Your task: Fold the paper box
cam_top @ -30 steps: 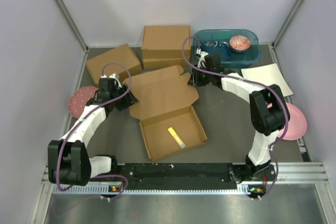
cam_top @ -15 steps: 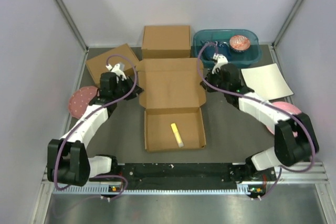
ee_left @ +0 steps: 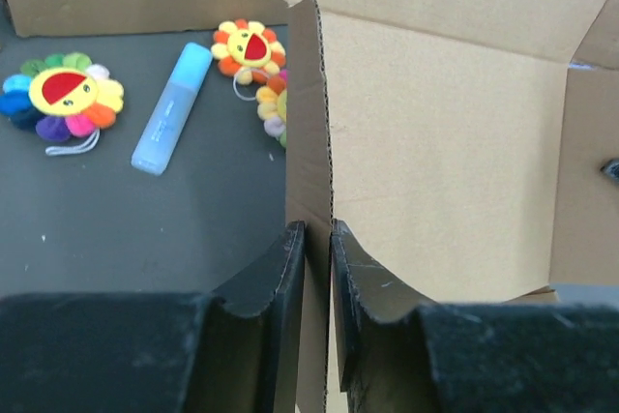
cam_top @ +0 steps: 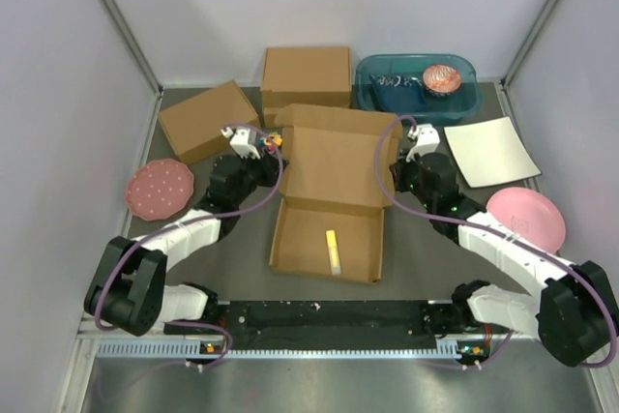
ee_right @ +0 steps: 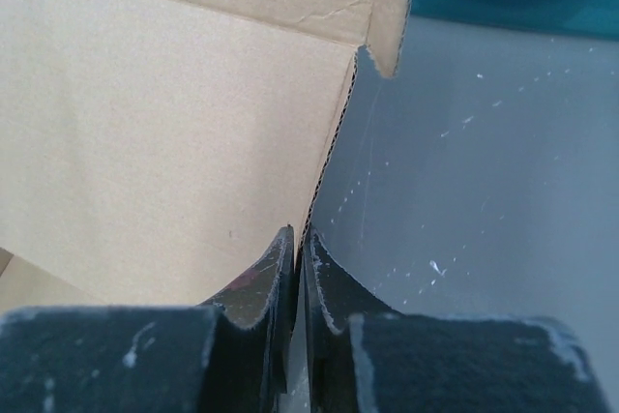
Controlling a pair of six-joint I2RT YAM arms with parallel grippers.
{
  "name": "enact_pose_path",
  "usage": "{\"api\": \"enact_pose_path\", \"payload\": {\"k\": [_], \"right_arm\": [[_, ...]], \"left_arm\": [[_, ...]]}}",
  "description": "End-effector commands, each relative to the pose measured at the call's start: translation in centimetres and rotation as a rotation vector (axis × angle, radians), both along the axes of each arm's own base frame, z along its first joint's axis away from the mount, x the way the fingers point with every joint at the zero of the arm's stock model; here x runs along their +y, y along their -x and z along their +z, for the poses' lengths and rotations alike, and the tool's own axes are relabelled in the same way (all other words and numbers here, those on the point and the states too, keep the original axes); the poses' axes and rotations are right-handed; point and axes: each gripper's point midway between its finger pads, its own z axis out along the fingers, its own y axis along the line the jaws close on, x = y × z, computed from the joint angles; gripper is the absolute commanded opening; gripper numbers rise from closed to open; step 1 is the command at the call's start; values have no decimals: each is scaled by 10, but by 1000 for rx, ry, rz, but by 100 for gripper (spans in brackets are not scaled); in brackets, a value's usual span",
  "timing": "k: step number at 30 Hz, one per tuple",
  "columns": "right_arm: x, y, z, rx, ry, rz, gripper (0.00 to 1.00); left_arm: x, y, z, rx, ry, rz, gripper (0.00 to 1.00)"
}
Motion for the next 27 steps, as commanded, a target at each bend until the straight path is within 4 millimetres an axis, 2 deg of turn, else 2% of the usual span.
{"api": "enact_pose_path", "payload": {"k": [1,2,6,7,8,9,10,12,13,15,16,17,20,22,24,26,27], "right_arm": [[9,18,-10,53,12,62,7],[8,23,-17,87,21,68,9],[9,33,-20,166,46,93,17],[12,30,-10,160,48,105,21],[9,35,-14,198,70,107,22],[9,35,-11,205,78,111,25],[11,33,0,198,81,124,29],[8,37,1,239,106,128,34],[13,35,13,230,97,150,37],[9,35,11,282,108,148,41],[14,35,22,287,80,174,43],[14,33,17,325,80,173,45],[10,32,22,387,49,182,49],[1,30,17,427,67,147,52],[-6,28,19,418,76,111,56],[-14,28,17,419,80,71,65],[-16,28,17,420,77,60,68]], "left_arm": [[-3,2,30,-237,45,26,22],[1,2,28,-243,48,47,22],[11,7,25,-295,36,93,18],[11,8,24,-302,30,92,17],[11,7,26,-314,27,90,16],[12,7,28,-324,18,93,16],[12,7,28,-328,14,92,15],[14,9,30,-349,10,100,14],[14,10,30,-353,11,102,14],[16,11,31,-367,13,110,13],[15,12,30,-367,10,107,13],[15,12,30,-370,8,107,12],[13,14,29,-370,3,106,12],[13,15,29,-371,-3,105,12],[24,12,33,-379,-1,165,15],[36,9,36,-370,-7,235,23],[40,6,51,-378,7,266,31]]}}
